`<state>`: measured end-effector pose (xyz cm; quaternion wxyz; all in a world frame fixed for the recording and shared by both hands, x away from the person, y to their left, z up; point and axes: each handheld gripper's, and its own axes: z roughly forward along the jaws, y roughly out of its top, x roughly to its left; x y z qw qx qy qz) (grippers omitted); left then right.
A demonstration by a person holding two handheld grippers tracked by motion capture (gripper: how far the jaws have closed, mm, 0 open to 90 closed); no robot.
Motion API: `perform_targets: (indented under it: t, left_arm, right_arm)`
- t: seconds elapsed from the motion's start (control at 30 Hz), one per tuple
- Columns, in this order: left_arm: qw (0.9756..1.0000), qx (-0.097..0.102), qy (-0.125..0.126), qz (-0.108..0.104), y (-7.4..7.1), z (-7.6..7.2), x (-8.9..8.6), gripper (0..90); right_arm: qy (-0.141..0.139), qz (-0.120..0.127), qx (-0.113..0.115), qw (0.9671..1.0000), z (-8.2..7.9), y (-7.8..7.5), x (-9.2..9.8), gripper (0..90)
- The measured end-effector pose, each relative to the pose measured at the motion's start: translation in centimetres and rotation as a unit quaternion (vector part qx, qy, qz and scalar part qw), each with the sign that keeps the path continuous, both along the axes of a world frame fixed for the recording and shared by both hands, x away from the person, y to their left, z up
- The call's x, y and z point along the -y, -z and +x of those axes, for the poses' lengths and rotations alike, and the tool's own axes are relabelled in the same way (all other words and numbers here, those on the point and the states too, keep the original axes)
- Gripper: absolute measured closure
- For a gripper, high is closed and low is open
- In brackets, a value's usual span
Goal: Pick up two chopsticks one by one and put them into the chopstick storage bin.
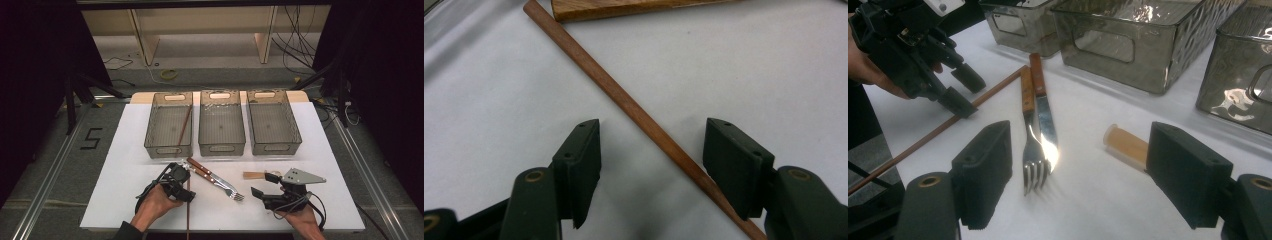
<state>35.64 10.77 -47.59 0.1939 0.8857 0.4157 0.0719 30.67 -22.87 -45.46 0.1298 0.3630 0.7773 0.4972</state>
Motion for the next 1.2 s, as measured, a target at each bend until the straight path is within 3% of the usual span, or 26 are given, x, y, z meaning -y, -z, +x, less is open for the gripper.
perform_targets:
  t: [0.27, 0.5, 0.93, 1.2]
  left_arm:
    - [0.9999, -0.006, 0.013, 0.005, -0.2, 0.2, -0.6, 48.9]
    - [0.9996, -0.014, 0.021, 0.011, -0.3, 0.4, -1.5, 63.4]
    - [0.9993, -0.037, 0.003, 0.007, -0.5, 1.0, -3.2, 77.2]
    - [0.9993, -0.035, -0.012, 0.007, -0.4, 1.4, -4.2, 82.0]
  right_arm:
    - [0.000, 0.000, 0.003, 1.0000, 0.0, -0.1, 0.1, 27.2]
    - [0.000, 0.000, 0.003, 1.0000, -0.1, -0.2, 0.1, 27.2]
    - [0.000, 0.000, 0.004, 1.0000, -0.1, -0.2, 0.1, 27.2]
    - [0.000, 0.000, 0.004, 1.0000, -0.1, -0.2, 0.1, 27.2]
